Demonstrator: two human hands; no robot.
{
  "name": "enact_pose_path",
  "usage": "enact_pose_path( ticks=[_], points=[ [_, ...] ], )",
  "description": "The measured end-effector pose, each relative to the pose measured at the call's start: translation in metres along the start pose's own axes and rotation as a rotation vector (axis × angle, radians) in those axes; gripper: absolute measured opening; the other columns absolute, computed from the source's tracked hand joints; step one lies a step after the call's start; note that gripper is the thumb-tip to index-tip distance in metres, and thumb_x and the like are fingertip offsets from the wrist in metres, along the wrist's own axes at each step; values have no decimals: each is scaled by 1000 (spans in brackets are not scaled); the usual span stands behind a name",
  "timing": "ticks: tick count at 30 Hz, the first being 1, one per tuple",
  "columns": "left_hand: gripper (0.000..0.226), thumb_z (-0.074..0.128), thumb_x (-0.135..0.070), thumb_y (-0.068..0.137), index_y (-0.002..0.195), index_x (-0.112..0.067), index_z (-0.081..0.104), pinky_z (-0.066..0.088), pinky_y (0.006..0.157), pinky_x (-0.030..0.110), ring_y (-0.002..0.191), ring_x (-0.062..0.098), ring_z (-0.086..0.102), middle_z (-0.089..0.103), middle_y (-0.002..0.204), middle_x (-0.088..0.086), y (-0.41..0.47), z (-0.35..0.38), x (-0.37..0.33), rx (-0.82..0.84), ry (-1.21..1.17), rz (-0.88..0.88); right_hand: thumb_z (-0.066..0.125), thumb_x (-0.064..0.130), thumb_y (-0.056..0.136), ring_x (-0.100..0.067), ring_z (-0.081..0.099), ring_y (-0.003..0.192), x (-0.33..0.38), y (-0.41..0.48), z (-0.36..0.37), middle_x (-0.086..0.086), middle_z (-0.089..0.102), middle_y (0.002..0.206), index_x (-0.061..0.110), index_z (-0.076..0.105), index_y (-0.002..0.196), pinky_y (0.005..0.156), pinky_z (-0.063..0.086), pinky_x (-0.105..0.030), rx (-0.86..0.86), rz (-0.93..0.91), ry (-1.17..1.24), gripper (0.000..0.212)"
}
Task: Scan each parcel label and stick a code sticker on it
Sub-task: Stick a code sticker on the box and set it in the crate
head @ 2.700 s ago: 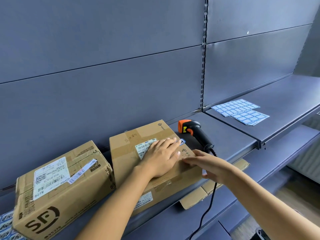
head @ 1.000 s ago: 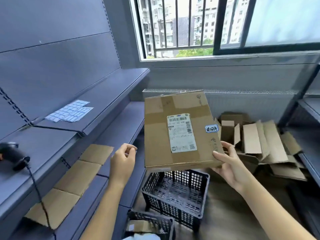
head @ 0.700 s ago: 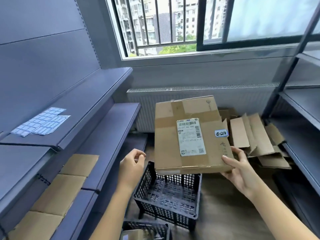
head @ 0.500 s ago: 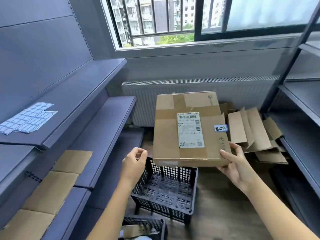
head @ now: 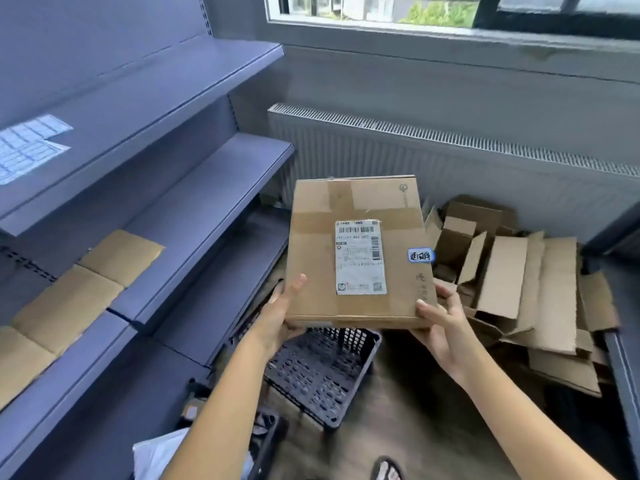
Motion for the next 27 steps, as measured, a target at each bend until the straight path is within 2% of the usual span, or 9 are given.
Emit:
enact_pose_path(
  ticks=[4,7,10,12,14,18,23,26,27],
  points=[
    [85,73,-48,65,139,-25,38,53,81,40,104,21,62,62,118,1,39,-19,42,-78,-52,-53,75,12,61,-18,62,99,-47,41,-15,-8,60,126,23,44,116,88,45,-43,14,128,-49,64],
    [102,83,-53,52,140,-22,40,48,94,48,109,24,60,64,121,2,72,-56,78,-165,-64,-92,83,34,55,-18,56,112,-90,70,-20,-6,56,131,20,48,119,83,44,-31,-13,208,-139,75],
    [104,85,-49,48,139,-17,43,48,95,47,108,26,61,65,119,4,109,-90,120,-213,-108,-149,51,23,94,-30,42,130,-139,97,-38,-19,49,136,5,45,130,98,38,-34,-182,224,-178,40],
    [108,86,-50,45,139,-17,44,44,101,47,112,26,60,64,122,5,131,-110,149,-240,-100,-191,40,18,100,-27,48,120,-166,109,-58,-12,57,121,6,50,122,95,38,-29,-310,180,-240,28],
    [96,85,-44,54,137,-16,46,43,101,45,111,26,60,64,122,6,160,-129,177,-239,-69,-221,44,21,99,-15,50,93,-197,121,-80,1,56,93,17,55,96,89,40,-30,-405,126,-392,12],
    [65,72,-25,72,133,-13,51,49,89,35,103,23,63,64,122,9,218,-161,231,-190,35,-287,47,10,97,-15,39,67,-264,143,-101,-2,43,66,11,45,68,68,33,-31,-396,119,-467,29],
    [75,82,-28,64,132,-21,53,49,87,33,105,21,63,66,119,4,280,-177,298,-103,126,-356,51,7,94,-8,39,55,-345,174,-109,-1,41,59,10,43,65,57,33,-22,-361,224,-393,30],
    [55,71,-17,78,130,-20,54,49,74,28,92,15,64,68,112,2,305,-176,335,-58,162,-397,50,7,94,-13,37,59,-389,191,-122,-5,40,63,9,43,69,58,32,-24,-371,287,-355,27],
    [58,73,-18,74,129,-20,55,49,72,27,89,14,65,68,110,1,313,-177,344,-39,166,-408,51,8,94,-15,36,61,-402,196,-129,-6,40,64,9,44,70,60,32,-26,-378,306,-362,26]
  ],
)
Point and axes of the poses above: each hand's wrist, its own y-axis towards the middle knuckle, its own z-axis out of the palm, x = y × z, the point moved 9 cm from there along y, towards the middle knuckle
